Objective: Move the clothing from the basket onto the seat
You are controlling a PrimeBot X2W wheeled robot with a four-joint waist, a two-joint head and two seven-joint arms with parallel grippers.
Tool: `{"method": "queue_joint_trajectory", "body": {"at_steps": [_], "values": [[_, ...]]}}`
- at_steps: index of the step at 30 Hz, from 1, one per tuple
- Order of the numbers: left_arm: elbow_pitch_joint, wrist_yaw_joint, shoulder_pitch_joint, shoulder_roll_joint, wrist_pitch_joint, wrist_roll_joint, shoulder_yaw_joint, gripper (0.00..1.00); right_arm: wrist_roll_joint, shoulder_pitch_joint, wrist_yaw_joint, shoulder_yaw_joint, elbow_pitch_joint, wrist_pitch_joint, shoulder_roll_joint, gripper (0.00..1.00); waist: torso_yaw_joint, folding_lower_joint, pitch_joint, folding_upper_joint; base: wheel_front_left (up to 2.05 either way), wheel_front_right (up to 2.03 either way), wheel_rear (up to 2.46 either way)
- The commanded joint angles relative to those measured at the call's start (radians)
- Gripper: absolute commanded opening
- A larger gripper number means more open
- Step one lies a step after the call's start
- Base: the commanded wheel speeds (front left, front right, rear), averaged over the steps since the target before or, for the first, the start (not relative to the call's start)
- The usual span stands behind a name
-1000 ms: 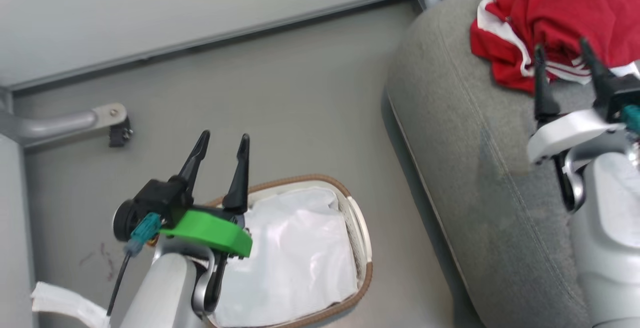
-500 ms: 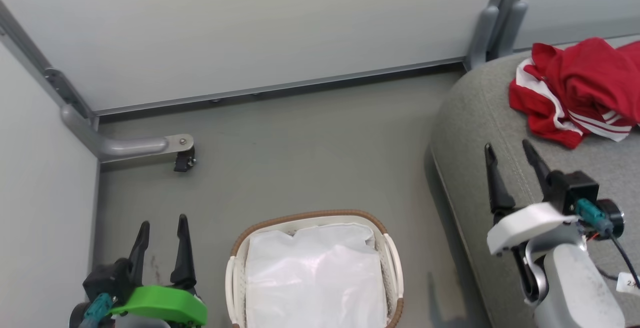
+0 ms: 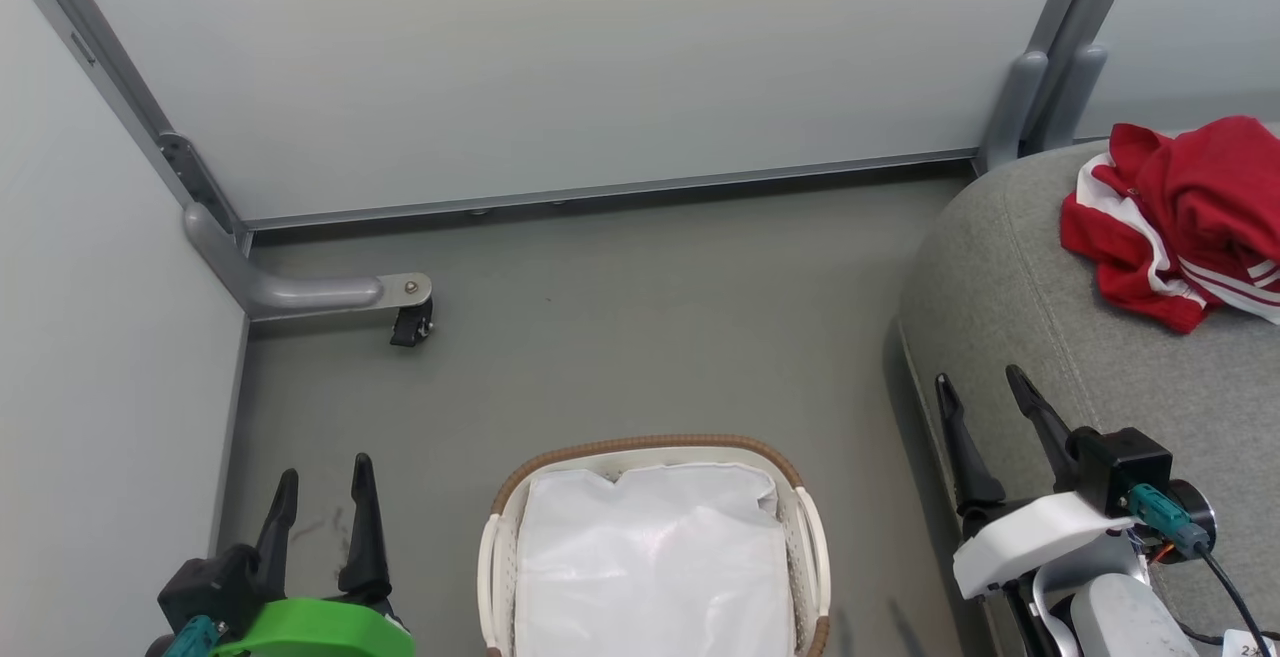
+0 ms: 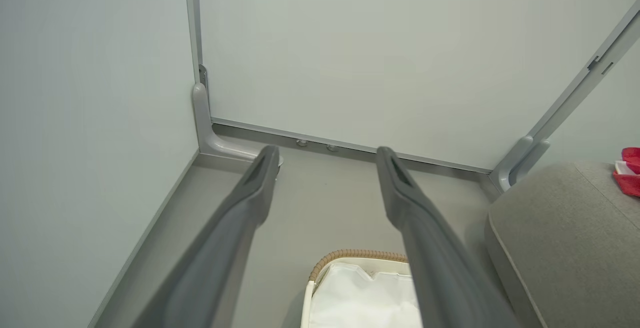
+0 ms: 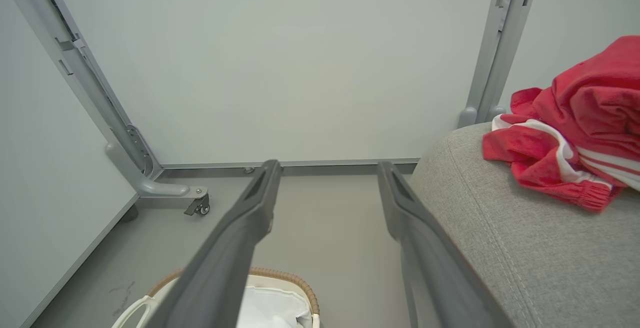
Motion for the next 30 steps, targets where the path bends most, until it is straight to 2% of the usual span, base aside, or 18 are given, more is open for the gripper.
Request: {"method": "queue_joint_trajectory", "body": {"at_steps": [1, 19, 20, 24, 30], "values": [[-0.001, -0.003, 0.011, 0.0, -0.001, -0.001, 0.001, 1.0, 0.007, 0.009, -0.001, -0.001, 0.0, -0.002, -0.004, 1.0, -0.003, 0.0001, 0.0, 0.0, 0.0, 0.0, 0.0], [0.025, 0.008, -0.004, 0.0, -0.001, -0.002, -0.016, 1.0, 0.006, 0.007, -0.001, -0.004, 0.013, -0.002, -0.004, 1.0, -0.01, 0.0001, -0.007, 0.0, 0.0, 0.0, 0.0], [0.028, 0.005, -0.001, 0.0, 0.0, -0.003, -0.015, 0.0, 0.0, 0.0, 0.0, -0.002, 0.012, 0.0, 0.0, 0.0, -0.01, 0.0001, -0.007, 0.0, 0.0, 0.0, 0.0], [0.061, 0.005, 0.002, -0.003, 0.003, -0.009, -0.016, 0.0, 0.007, 0.015, 0.0, -0.002, 0.047, 0.004, 0.007, 0.0, -0.01, 0.0001, -0.007, 0.0, 0.0, 0.0, 0.0], [0.053, 0.004, -0.009, -0.003, 0.034, -0.112, -0.002, 0.0, 0.125, 0.012, 0.0, -0.017, 0.041, 0.038, 0.007, 0.0, -0.011, 0.0001, -0.009, 0.0, 0.0, 0.0, 0.0]]}}
